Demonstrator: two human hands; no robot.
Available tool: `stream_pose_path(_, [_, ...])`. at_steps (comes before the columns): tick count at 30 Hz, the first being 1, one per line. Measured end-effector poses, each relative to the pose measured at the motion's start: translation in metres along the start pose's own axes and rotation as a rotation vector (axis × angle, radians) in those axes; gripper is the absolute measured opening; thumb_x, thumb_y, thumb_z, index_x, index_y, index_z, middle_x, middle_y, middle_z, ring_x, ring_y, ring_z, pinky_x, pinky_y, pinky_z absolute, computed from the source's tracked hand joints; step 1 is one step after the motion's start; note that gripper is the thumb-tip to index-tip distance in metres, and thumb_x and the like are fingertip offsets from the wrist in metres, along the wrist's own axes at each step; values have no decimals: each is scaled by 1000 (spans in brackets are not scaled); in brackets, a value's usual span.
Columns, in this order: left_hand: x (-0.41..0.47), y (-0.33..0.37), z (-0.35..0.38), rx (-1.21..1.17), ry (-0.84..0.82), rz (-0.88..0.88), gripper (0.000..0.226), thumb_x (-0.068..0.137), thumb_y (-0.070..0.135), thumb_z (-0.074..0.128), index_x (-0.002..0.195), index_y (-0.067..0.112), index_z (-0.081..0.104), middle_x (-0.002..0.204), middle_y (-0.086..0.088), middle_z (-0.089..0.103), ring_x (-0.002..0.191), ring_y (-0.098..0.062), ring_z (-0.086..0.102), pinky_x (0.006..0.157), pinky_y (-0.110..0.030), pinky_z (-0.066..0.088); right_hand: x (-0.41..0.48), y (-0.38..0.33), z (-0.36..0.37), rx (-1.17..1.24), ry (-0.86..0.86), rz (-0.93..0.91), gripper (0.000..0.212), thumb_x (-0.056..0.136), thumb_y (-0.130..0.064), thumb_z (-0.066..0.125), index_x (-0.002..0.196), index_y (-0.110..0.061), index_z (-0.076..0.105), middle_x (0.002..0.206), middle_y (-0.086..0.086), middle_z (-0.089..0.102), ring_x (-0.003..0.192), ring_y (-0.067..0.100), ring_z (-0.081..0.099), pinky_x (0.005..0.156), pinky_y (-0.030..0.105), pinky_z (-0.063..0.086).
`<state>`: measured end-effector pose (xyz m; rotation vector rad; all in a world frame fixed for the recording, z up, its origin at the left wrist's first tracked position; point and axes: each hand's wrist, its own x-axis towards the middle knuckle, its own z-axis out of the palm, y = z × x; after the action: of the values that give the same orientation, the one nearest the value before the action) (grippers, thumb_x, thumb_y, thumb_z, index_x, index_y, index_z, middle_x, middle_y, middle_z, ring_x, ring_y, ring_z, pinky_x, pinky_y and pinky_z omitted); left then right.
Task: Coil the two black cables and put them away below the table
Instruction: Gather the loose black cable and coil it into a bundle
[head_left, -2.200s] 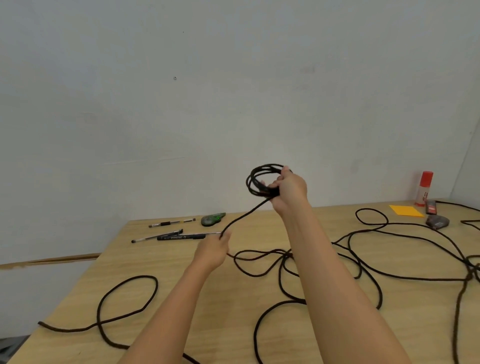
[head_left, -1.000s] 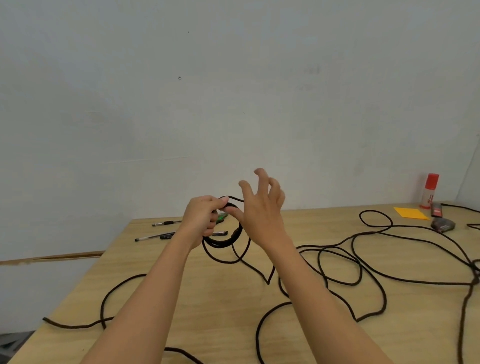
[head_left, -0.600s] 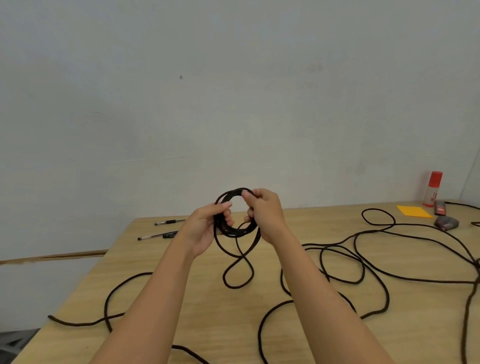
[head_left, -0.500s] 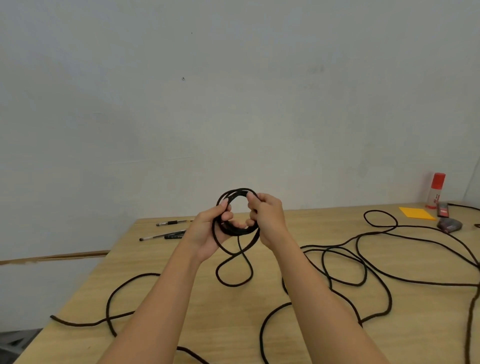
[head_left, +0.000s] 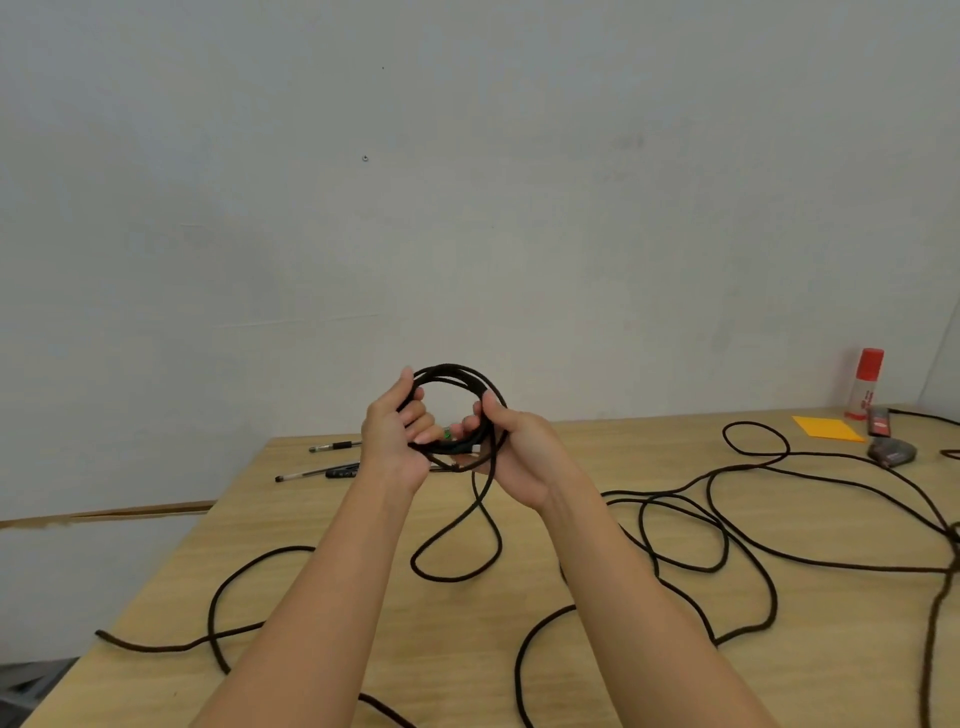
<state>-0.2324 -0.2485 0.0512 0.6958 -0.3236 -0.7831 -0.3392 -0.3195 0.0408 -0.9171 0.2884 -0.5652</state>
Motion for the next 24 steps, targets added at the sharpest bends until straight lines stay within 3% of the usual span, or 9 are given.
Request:
stream_pose_path(4, [-8,-3,-3,119,-194,-176,35,96,33,47,69,9,45,35,7,26,28,-7,25,34,-17,31,2,-8,4,240,203,64,24,90,-19,49,69,-9,46,43,-3,33,39,13,33,49,26,34])
stream_pose_path(6, [-14,-3,-1,233,-259,-250,39,94,37,47,66,10,48,35,6,26,29,-8,26,35,-19,31,3,-6,6,114,319,49,30,87,-27,51,63,-11,42,42,-5,26,32,11,21,39,19,25])
stream_pose_path(9, [-17,-2,7,308,-268,-236,40,94,35,48,61,14,43,34,7,24,27,-7,23,32,-18,25,4,-2,10,-55,389,-54,33,96,-30,47,69,-12,43,52,-2,32,30,8,23,34,18,25])
stream_pose_path(11, [-15,-1,13,254,-166,-165,39,96,30,48,60,16,39,33,8,23,25,-5,19,29,-16,16,4,0,11,-123,330,-66,38,97,-41,47,80,-8,49,64,3,44,38,10,41,41,23,41])
stream_pose_path(14, [-7,6,16,136,-16,-20,41,98,30,45,60,16,38,33,8,23,25,-5,17,28,-15,13,1,5,6,-230,77,89,54,91,-54,50,109,-4,55,95,16,65,69,26,69,63,38,58])
stream_pose_path(16, [0,14,15,67,55,76,41,99,33,42,62,17,38,33,8,24,25,-6,17,28,-15,13,-8,8,0,-270,-89,210,38,95,-38,52,108,-2,54,74,11,66,55,17,65,53,27,54])
stream_pose_path(18, [6,26,12,25,133,166,41,100,37,40,64,17,39,34,8,25,27,-6,18,30,-16,14,-15,11,-10,-310,-155,242,17,97,-20,48,99,-5,57,55,-2,53,42,6,46,42,17,40])
stream_pose_path(21, [10,42,6,28,210,278,40,100,40,36,68,16,39,42,6,27,32,-8,22,34,-17,21,-20,11,-28,-670,-113,177,16,96,-17,48,90,-9,61,54,-5,46,43,8,42,45,19,38])
stream_pose_path(24, [11,42,0,354,198,348,39,101,41,29,71,17,36,53,4,29,40,-9,27,42,-23,29,-29,8,-28,-1107,-119,190,21,96,-22,47,88,-14,64,61,-2,47,47,11,48,51,24,44])
